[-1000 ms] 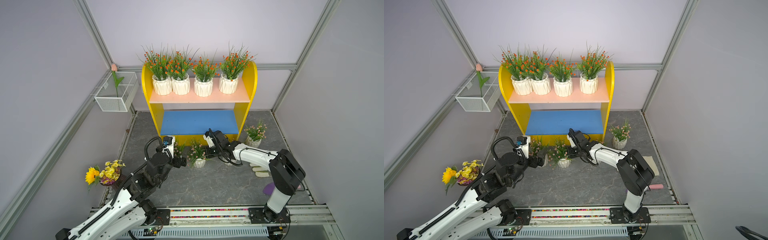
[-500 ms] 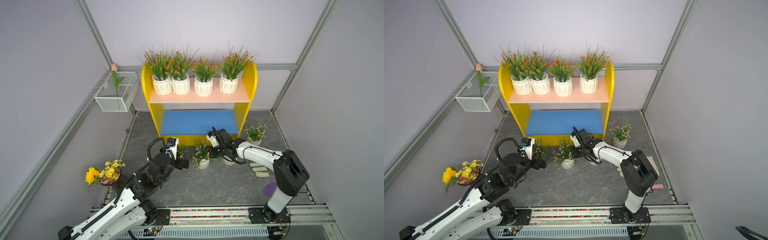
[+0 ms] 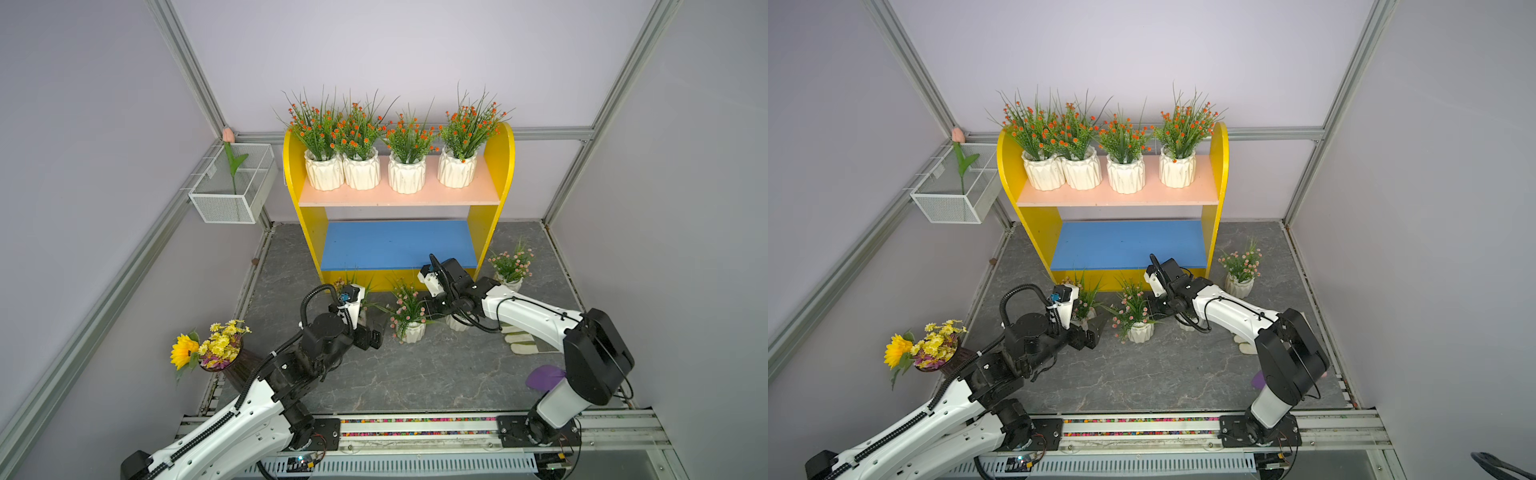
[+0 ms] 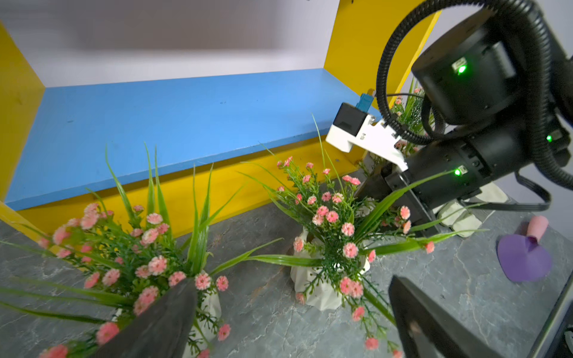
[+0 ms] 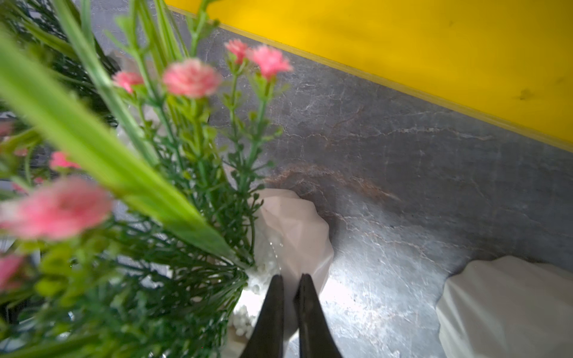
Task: Place the baby's breath potted plants on the rack by color
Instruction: Pick up the baby's breath potted plant from the center of the board.
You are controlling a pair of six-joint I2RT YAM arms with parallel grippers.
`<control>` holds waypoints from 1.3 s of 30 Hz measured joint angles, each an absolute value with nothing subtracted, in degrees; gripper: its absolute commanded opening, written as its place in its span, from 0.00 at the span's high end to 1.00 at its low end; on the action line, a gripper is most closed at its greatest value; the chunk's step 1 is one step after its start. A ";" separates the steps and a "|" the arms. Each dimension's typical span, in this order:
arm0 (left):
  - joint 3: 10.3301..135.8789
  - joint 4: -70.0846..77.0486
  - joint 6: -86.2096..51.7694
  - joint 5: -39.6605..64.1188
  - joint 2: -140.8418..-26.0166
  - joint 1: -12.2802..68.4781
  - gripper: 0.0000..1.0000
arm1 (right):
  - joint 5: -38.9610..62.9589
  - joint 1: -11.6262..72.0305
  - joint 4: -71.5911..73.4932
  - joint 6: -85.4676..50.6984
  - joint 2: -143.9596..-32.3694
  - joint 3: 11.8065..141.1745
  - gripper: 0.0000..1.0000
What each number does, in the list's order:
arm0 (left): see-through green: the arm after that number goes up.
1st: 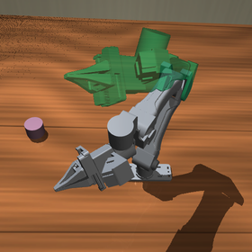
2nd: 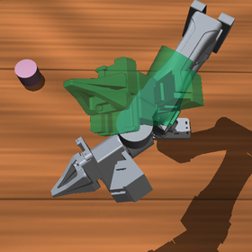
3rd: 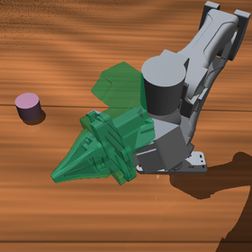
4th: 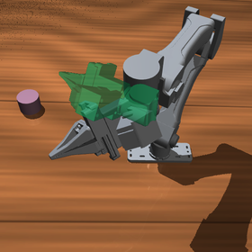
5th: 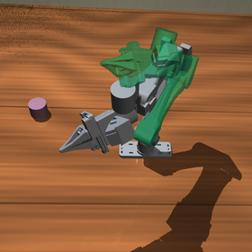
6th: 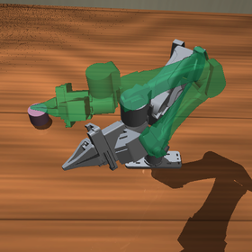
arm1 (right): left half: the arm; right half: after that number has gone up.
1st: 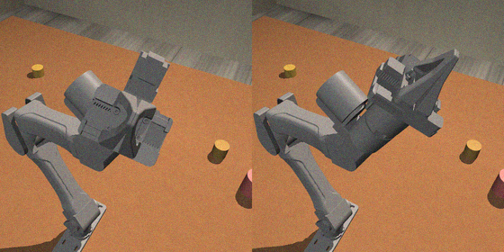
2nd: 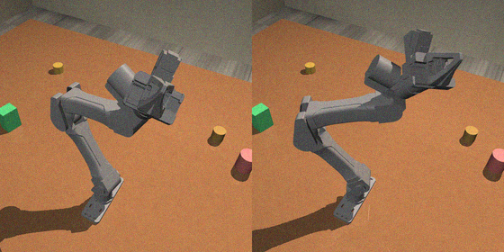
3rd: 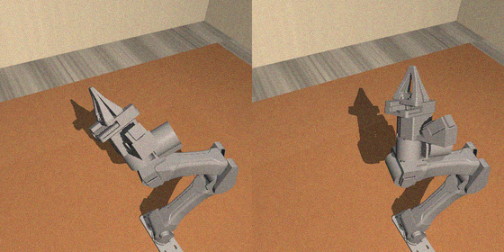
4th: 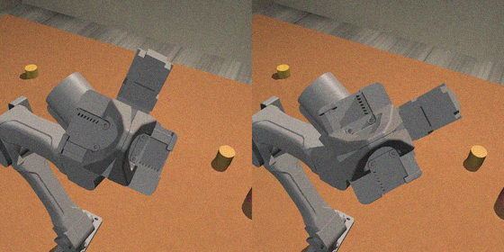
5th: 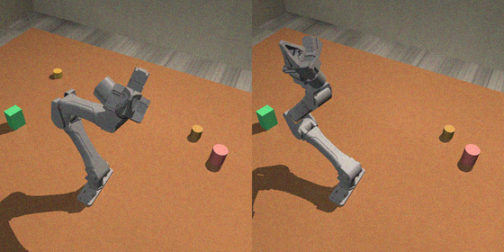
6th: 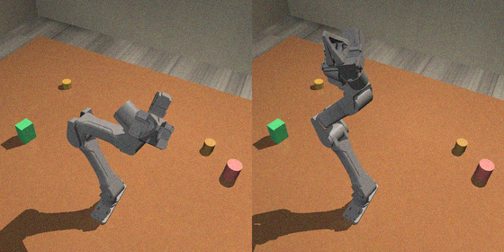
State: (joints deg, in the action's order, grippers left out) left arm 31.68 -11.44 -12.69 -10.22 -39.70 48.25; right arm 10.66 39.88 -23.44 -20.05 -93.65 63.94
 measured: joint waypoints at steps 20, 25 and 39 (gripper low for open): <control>29.65 -9.93 -13.21 -8.95 -34.48 48.25 0.01 | 6.46 44.14 -18.57 -21.87 -93.78 59.44 0.82; 29.65 -9.93 -13.19 -8.67 -34.48 48.25 0.01 | 5.26 44.53 -18.76 -21.56 -93.78 59.94 0.90; 27.16 -8.86 -12.93 -5.02 -36.91 48.25 0.03 | 4.93 40.77 -29.45 -17.52 -92.88 64.18 0.92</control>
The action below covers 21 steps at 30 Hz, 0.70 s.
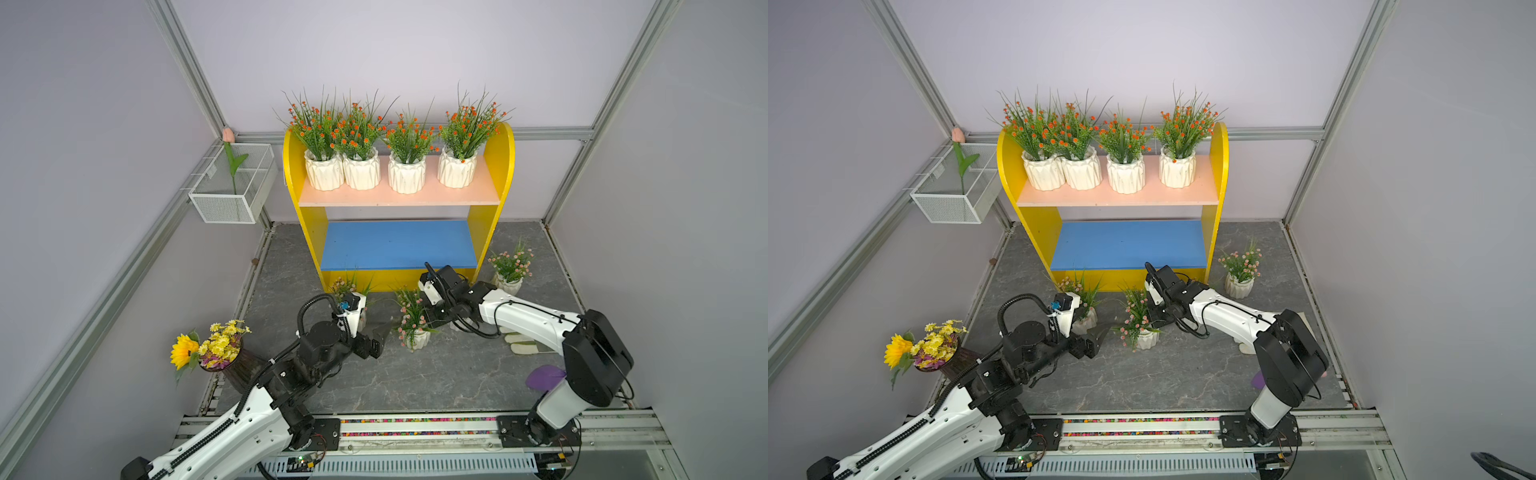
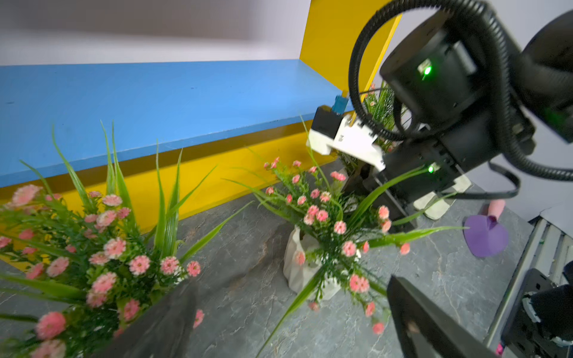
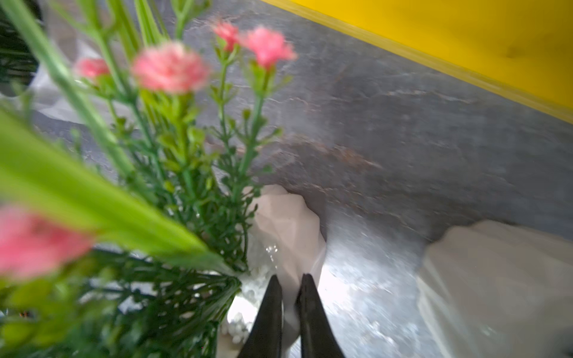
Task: Place the baby's breath potted plants on the rack by color
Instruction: Pick up the baby's breath potted plant from the center of the board.
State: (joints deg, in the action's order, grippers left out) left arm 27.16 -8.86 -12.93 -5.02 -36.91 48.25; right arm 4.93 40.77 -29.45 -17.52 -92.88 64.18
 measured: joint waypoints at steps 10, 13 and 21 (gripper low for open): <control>25.76 -6.70 -12.32 -2.48 -37.95 48.27 0.01 | 8.75 36.12 -35.70 -14.28 -85.69 70.94 0.91; 25.76 -4.78 -12.34 -1.43 -40.07 48.27 0.00 | 10.28 35.70 -36.45 -13.69 -85.23 72.73 0.91; 25.76 1.30 -12.12 0.14 -47.83 49.58 0.01 | 14.04 35.70 -38.26 -13.21 -85.23 73.84 0.90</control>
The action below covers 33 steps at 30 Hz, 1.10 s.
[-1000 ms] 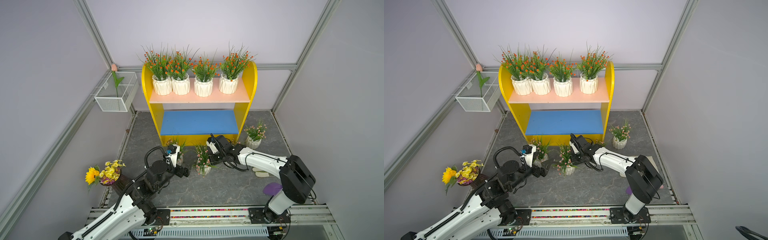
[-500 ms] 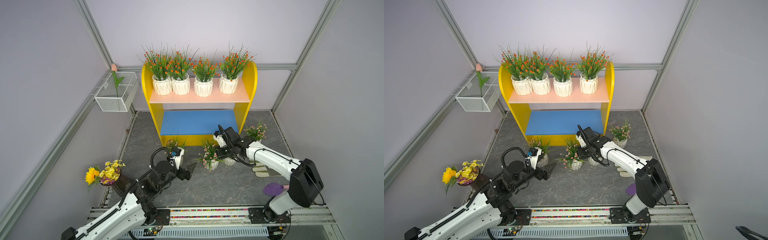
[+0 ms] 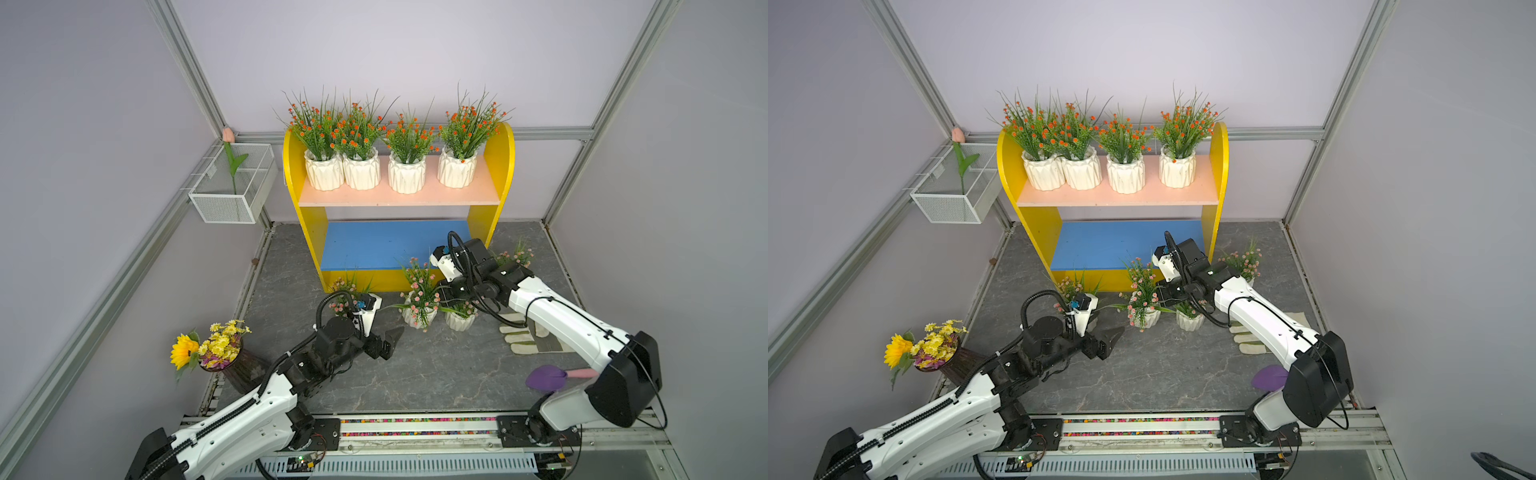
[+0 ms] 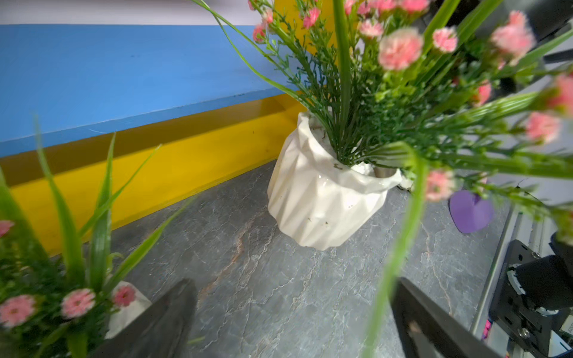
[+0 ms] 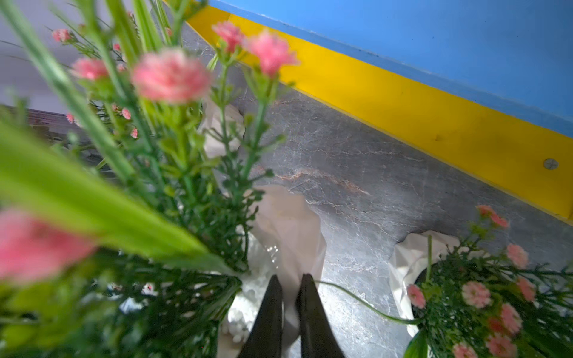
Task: Place the baby's breath potted plants on the rack by color
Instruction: Pick up the baby's breath potted plant from the center of the board.
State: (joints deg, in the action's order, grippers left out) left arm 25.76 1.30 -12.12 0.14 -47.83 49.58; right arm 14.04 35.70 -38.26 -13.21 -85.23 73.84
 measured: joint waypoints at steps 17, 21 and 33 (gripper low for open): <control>34.22 8.95 -9.72 1.80 -66.50 53.65 0.01 | 16.19 36.84 -38.41 -13.23 -85.52 73.84 0.91; 35.51 8.88 -9.61 1.87 -69.34 53.65 0.01 | 14.85 36.84 -38.65 -13.26 -85.76 73.82 0.90; 36.51 10.41 -9.85 4.16 -73.19 53.63 0.01 | 14.26 37.21 -40.12 -13.23 -85.84 73.56 0.91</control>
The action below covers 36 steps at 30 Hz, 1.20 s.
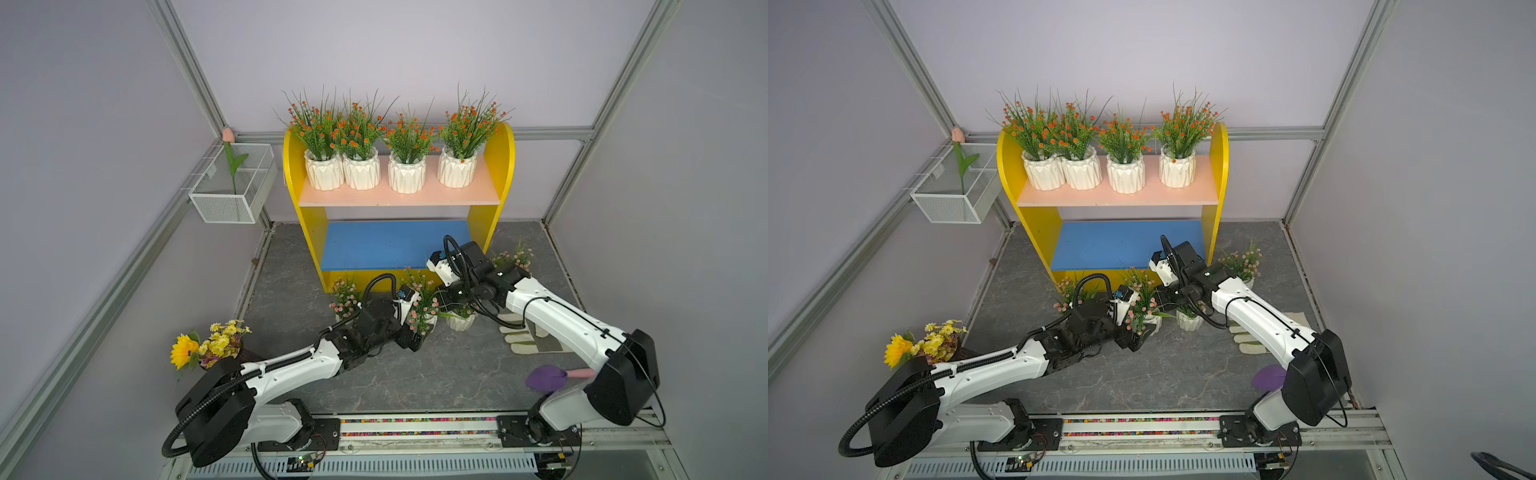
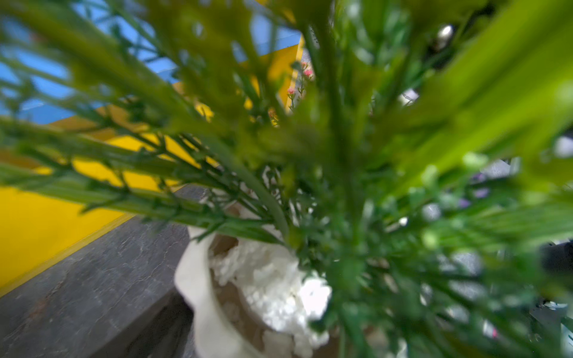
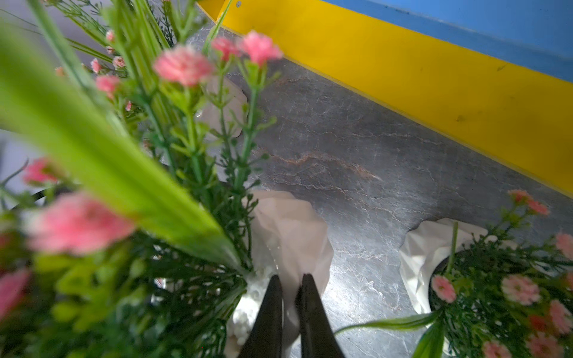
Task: Place the baby's breath potted plants on the rack by color
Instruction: Pick up the baby's breath potted plant from the center of the board.
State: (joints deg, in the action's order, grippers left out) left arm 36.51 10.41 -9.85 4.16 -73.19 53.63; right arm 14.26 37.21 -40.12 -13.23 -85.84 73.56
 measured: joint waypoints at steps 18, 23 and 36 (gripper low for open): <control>35.24 8.51 -8.64 6.85 -68.69 53.52 0.01 | 19.22 37.34 -38.96 -13.67 -85.58 70.72 0.91; 35.20 8.36 -8.08 6.94 -67.92 53.52 0.01 | 20.25 37.34 -38.44 -14.00 -85.38 70.26 0.91; 37.78 9.87 -7.81 9.45 -74.81 53.52 0.01 | 19.07 37.28 -38.92 -14.17 -85.38 69.56 0.91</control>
